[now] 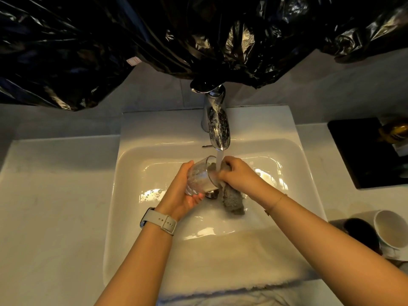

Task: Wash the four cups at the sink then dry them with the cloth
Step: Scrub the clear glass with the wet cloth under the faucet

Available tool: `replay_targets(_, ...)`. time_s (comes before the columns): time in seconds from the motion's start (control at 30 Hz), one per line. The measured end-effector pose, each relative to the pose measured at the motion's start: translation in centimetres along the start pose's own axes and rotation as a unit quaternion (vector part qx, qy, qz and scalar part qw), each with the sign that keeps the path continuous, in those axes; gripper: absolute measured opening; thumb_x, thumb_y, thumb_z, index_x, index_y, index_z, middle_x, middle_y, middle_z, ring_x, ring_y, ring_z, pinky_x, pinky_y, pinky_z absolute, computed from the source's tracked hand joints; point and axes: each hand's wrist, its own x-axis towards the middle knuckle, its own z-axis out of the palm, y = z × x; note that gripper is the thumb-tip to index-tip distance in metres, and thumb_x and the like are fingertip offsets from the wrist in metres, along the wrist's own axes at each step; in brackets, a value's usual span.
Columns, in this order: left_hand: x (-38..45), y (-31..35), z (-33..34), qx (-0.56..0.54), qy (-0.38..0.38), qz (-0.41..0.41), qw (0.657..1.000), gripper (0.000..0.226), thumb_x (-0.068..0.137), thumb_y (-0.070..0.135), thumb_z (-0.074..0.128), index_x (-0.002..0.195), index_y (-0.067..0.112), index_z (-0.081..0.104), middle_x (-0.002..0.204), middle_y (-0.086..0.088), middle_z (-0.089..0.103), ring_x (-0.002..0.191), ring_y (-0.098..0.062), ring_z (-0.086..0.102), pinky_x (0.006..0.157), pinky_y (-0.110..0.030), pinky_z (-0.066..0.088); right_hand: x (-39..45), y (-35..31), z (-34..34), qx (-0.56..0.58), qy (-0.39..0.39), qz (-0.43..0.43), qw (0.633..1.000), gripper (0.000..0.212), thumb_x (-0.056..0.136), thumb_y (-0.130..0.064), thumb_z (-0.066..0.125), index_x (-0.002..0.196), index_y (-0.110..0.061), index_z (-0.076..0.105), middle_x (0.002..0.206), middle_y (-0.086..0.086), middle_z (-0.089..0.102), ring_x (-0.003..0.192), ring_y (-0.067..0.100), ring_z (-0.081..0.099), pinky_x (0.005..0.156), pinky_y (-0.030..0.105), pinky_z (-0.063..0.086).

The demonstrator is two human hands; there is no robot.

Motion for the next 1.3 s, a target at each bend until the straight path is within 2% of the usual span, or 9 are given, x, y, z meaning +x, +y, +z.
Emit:
replay_targets(0.2, -1.1, -0.2, 0.8, 0.174, 0.101, 0.155, 0.967, 0.041, 0.097, 0.050, 0.049, 0.118, 0.016, 0.058, 0.106, -0.010, 0.067, 0.076, -0.016, 0.062, 0.056, -0.024, 0.049, -1.8, 3.0, -0.3, 0.304, 0.045, 0.096, 0.947, 0.017, 0.086, -0.007, 0.068, 0.101, 0.000, 0.069, 0.081, 0.010, 0.073, 0.069, 0.020, 0.069, 0.064, 0.026, 0.057)
replay_targets(0.43, -2.0, 1.4, 0.4, 0.501, 0.208, 0.308, 0.781, 0.038, 0.088, 0.056, 0.060, 0.111, 0.026, 0.052, 0.103, -0.002, 0.058, 0.087, -0.021, 0.058, 0.074, -0.035, 0.050, -5.1, 6.1, -1.9, 0.682, 0.079, 0.252, 0.683, 0.015, 0.094, -0.021, 0.059, 0.083, -0.011, 0.062, 0.066, 0.003, 0.065, 0.069, 0.016, 0.061, 0.074, 0.035, 0.053)
replay_targets(0.57, -3.1, 1.6, 0.9, 0.604, 0.193, 0.344, 0.693, 0.044, 0.086, 0.053, 0.065, 0.116, 0.026, 0.048, 0.111, -0.001, 0.048, 0.084, -0.023, 0.056, 0.073, -0.030, 0.046, -6.3, 6.5, -2.4, 0.680, 0.030, 0.290, 0.673, 0.028, 0.096, -0.031, 0.055, 0.103, -0.005, 0.062, 0.106, 0.023, 0.070, 0.096, 0.039, 0.067, 0.078, 0.057, 0.050)
replay_targets(0.67, -3.9, 1.9, 0.9, 0.647, 0.179, 0.362, 0.647, 0.051, 0.082, 0.052, 0.071, 0.117, 0.024, 0.046, 0.112, 0.001, 0.045, 0.082, -0.020, 0.053, 0.073, -0.028, 0.044, -6.9, 6.7, -2.7, 0.673, 0.022, 0.298, 0.677, 0.033, 0.100, -0.032, 0.049, 0.102, 0.000, 0.060, 0.092, 0.030, 0.067, 0.079, 0.044, 0.068, 0.055, 0.056, 0.056)
replay_targets(0.73, -4.3, 2.0, 0.6, 0.607, 0.190, 0.358, 0.684, 0.055, 0.078, 0.050, 0.077, 0.113, 0.022, 0.045, 0.109, 0.003, 0.049, 0.088, -0.017, 0.054, 0.074, -0.027, 0.045, -7.3, 6.8, -2.9, 0.675, 0.017, 0.291, 0.677, 0.036, 0.100, -0.031, 0.049, 0.107, 0.004, 0.059, 0.104, 0.032, 0.061, 0.091, 0.045, 0.060, 0.076, 0.059, 0.051)
replay_targets(0.9, -6.1, 2.3, -0.2, 0.053, 0.081, 0.147, 0.984, 0.037, 0.082, 0.026, 0.076, 0.113, 0.014, 0.060, 0.123, -0.018, 0.062, 0.102, -0.026, 0.069, 0.087, -0.044, 0.059, -8.0, 5.8, -3.3, 0.685, 0.034, 0.288, 0.669, 0.039, 0.100, -0.032, 0.048, 0.121, 0.000, 0.054, 0.131, 0.033, 0.050, 0.119, 0.044, 0.050, 0.091, 0.058, 0.038)
replay_targets(1.03, -5.9, 2.5, -1.7, -0.264, 0.018, 0.019, 0.964, 0.049, 0.079, 0.039, 0.076, 0.115, 0.009, 0.063, 0.122, -0.018, 0.066, 0.109, -0.034, 0.066, 0.087, -0.046, 0.058, -7.6, 4.2, -3.4, 0.679, 0.078, 0.258, 0.683, 0.041, 0.098, -0.034, 0.053, 0.132, -0.011, 0.054, 0.137, 0.028, 0.049, 0.114, 0.046, 0.055, 0.101, 0.062, 0.037)
replay_targets(1.17, -5.3, 3.3, -1.6, -0.235, 0.038, 0.032, 0.971, 0.070, 0.073, 0.065, 0.069, 0.119, 0.013, 0.064, 0.122, -0.007, 0.068, 0.102, -0.019, 0.062, 0.095, -0.028, 0.047, -6.8, 2.6, -3.3, 0.645, 0.102, 0.209, 0.728, 0.021, 0.097, -0.029, 0.055, 0.098, -0.009, 0.060, 0.107, 0.019, 0.060, 0.103, 0.045, 0.058, 0.099, 0.062, 0.040)
replay_targets(1.3, -5.2, 5.1, -1.9, -0.236, 0.012, 0.115, 0.965, 0.060, 0.077, 0.039, 0.074, 0.127, 0.008, 0.061, 0.128, -0.014, 0.062, 0.113, -0.026, 0.060, 0.098, -0.033, 0.051, -6.2, 1.1, -3.3, 0.607, 0.109, 0.185, 0.765, 0.023, 0.096, -0.026, 0.058, 0.084, -0.007, 0.059, 0.083, 0.013, 0.059, 0.106, 0.045, 0.059, 0.098, 0.063, 0.043)
